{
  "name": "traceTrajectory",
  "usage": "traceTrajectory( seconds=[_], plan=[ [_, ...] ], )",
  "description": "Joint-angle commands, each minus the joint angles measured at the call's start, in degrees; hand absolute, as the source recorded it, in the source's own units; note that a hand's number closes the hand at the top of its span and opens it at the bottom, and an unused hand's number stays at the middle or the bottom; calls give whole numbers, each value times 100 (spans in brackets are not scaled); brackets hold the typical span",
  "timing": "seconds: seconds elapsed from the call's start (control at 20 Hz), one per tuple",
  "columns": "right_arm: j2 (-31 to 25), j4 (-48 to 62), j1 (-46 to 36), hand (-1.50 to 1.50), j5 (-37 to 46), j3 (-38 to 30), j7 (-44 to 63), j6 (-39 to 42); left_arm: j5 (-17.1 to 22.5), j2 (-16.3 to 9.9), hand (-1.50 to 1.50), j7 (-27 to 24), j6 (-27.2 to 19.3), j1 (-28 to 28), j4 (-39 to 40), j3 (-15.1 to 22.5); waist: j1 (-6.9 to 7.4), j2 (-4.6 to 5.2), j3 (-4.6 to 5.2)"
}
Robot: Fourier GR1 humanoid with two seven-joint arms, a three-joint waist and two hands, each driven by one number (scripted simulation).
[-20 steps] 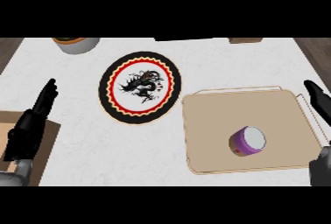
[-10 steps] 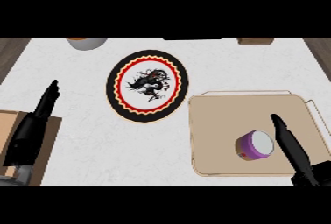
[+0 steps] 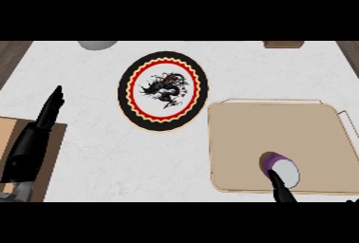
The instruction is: Pick the can from the tray and place it in the plate
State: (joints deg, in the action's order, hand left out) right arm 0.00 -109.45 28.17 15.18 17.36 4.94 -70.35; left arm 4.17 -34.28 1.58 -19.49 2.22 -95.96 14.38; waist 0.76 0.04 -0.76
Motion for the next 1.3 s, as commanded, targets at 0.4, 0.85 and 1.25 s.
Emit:
traceTrajectory(
  seconds=[0.4,0.85,1.25],
  plan=[
    [-598,-914,1552,-150,979,506,2252,1072,-118,110,0,-196,-15,-436,360,57,197,164,143],
    [-1327,-1453,1261,-150,1746,157,4427,2547,-156,153,0,-356,54,-571,356,49,301,142,129],
    [-1411,-1484,-138,-150,2053,-160,5844,3658,0,93,0,-470,252,-653,555,-216,215,83,102]
  ],
)
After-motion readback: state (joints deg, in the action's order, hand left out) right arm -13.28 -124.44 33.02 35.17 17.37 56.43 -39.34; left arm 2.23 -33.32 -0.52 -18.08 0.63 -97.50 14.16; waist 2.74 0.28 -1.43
